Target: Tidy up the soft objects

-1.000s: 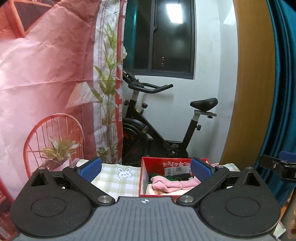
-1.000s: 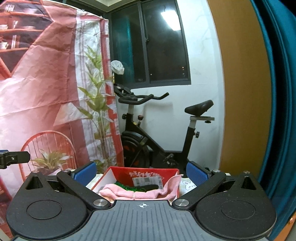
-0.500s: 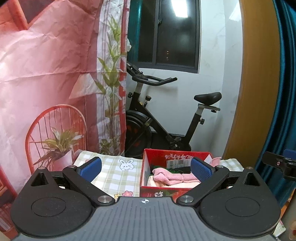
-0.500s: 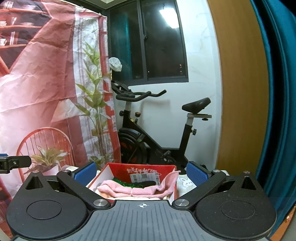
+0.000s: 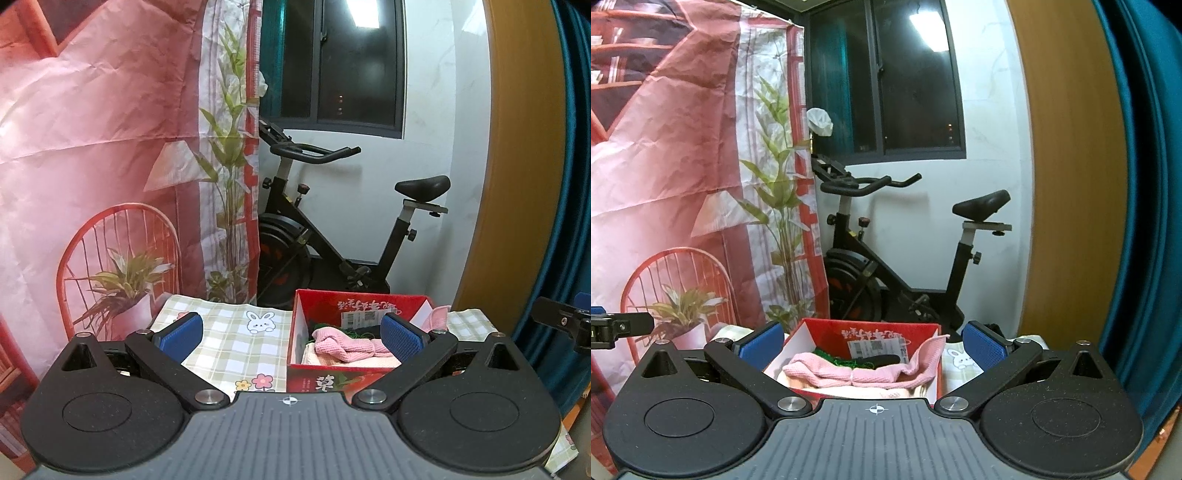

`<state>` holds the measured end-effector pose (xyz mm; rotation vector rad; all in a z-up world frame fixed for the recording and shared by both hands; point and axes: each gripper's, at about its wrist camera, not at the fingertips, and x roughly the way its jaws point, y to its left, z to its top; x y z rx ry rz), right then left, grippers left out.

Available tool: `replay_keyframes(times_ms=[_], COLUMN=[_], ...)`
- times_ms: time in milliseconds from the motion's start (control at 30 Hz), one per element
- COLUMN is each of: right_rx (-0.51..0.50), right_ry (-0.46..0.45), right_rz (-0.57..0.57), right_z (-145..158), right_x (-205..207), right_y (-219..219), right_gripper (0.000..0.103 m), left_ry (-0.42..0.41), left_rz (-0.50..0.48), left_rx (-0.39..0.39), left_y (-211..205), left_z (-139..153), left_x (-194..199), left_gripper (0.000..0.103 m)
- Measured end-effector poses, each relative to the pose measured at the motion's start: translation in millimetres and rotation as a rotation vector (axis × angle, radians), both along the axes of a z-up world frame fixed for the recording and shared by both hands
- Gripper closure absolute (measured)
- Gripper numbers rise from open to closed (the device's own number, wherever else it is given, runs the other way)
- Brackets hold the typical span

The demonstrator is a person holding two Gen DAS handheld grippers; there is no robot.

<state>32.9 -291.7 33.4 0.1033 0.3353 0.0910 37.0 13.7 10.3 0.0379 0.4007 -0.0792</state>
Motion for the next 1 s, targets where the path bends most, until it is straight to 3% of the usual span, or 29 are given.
replay_keyframes(times_ms=[1000], right_rx=[-0.013], right_ry=[0.011], right_rz=[-0.010], right_z=[-8.0], right_x=[-1.4], right_y=[-2.9], right_gripper=[0.000], left_ry=[0.006], left_rz=[-0.024], left_rx=[0.032], left_y=[-1.1], left_z=[-2.0], left_x=[1.6], left_gripper=[0.000])
